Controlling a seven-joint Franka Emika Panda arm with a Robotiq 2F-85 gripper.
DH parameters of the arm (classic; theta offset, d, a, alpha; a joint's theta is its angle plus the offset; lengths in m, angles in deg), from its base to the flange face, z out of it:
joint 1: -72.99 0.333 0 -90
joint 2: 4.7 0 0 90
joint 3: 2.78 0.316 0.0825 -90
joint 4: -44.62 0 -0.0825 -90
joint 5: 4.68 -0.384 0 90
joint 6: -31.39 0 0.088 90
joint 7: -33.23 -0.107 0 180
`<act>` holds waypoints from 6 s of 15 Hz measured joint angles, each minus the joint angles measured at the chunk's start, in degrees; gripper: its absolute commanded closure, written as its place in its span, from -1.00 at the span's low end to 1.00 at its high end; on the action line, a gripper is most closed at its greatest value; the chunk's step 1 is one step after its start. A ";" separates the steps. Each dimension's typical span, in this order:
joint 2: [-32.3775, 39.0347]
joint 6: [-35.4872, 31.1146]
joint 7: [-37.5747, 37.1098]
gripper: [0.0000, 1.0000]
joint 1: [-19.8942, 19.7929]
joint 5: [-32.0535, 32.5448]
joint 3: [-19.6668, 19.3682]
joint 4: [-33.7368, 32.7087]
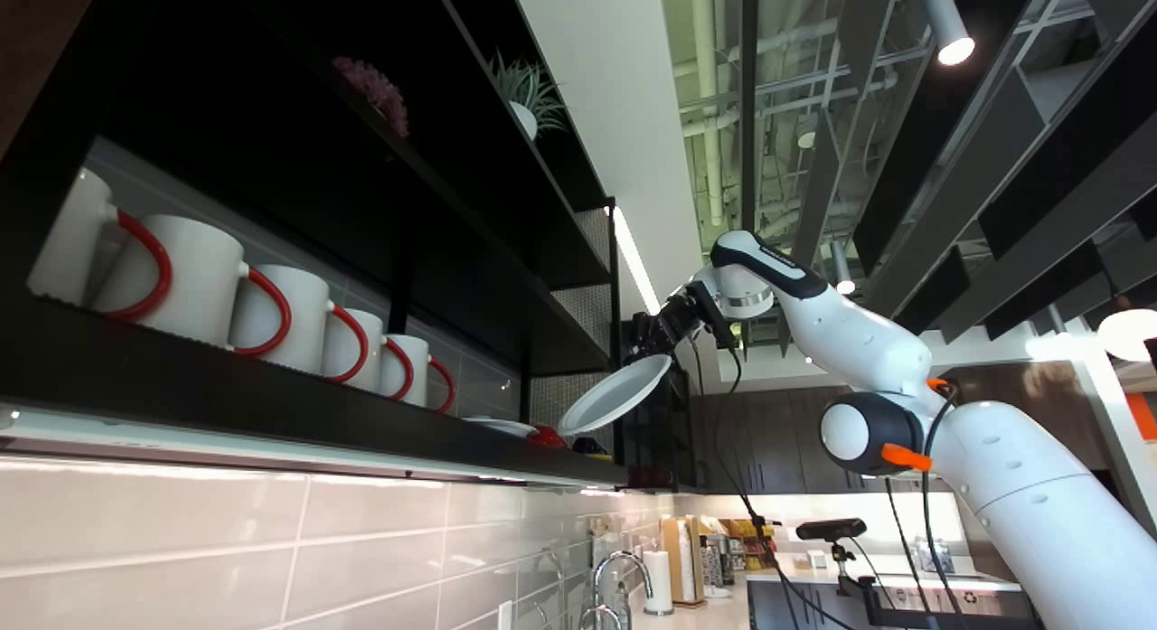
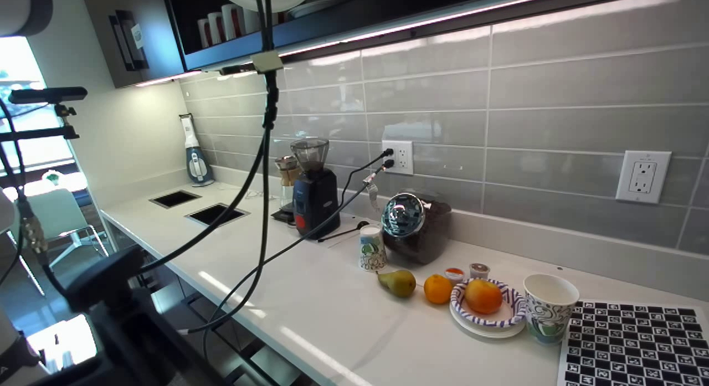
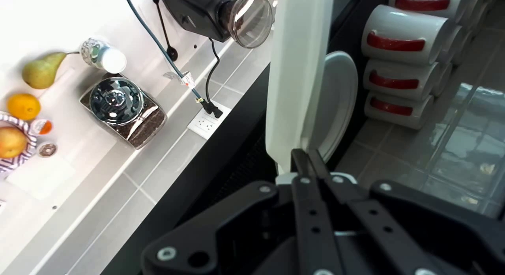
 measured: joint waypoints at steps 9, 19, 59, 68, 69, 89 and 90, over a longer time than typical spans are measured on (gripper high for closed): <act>3.81 0.04 1.91 1.00 0.31 3.20 -2.39 0.21; 15.54 4.11 16.52 1.00 -4.30 5.10 -2.47 0.49; 39.76 9.07 51.71 1.00 -3.28 18.29 5.53 -0.33; 43.78 8.95 58.50 1.00 -1.39 26.90 5.77 -0.27; 44.45 8.93 59.69 1.00 -1.32 27.44 5.77 -0.27; 48.70 -1.48 62.52 -0.76 -2.71 27.06 10.22 -0.31; 48.67 -1.65 62.01 -0.93 -2.94 27.02 10.29 -0.45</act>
